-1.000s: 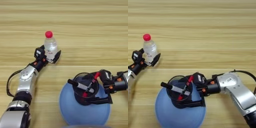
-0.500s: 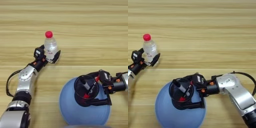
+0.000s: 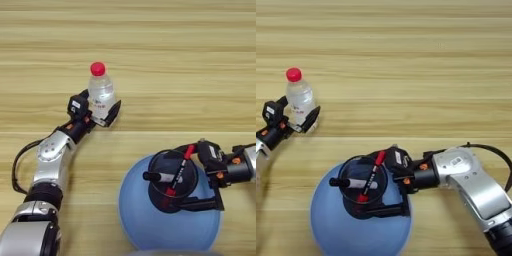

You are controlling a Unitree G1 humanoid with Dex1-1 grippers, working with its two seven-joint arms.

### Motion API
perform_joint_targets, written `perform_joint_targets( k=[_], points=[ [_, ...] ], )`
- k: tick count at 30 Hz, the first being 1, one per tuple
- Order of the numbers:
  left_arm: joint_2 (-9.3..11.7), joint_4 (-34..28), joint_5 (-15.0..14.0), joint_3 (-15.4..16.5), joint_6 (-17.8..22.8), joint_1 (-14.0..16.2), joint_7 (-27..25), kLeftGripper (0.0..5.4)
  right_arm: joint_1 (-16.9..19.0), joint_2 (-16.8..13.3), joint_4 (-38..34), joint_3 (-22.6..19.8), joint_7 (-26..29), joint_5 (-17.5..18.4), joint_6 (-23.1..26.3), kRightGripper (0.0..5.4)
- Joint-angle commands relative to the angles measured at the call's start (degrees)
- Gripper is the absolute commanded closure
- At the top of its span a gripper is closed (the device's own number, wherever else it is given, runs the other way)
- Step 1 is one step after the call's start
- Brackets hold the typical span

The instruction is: Move the objects on the table

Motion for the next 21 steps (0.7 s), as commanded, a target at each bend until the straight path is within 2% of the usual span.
perform_joint_targets(
  k=[1, 12, 21],
  points=[
    [0.6, -0.3, 0.1, 0.0, 0.4, -0.2, -0.2, 0.00, 0.7, -1.4, -1.0, -0.8, 0.6, 0.3, -0.6, 0.03],
    [0.6, -0.1, 0.2, 0.0, 0.3, -0.2, -0.1, 0.00, 2.8, -4.2, -0.5, -1.9, 2.3, 0.2, -2.1, 0.03],
    [0.6, 0.3, 0.1, 0.1, 0.2, -0.5, -0.2, 0.00, 4.5, -5.5, 2.1, -4.7, 1.8, -0.2, -3.7, 0.03]
  ],
)
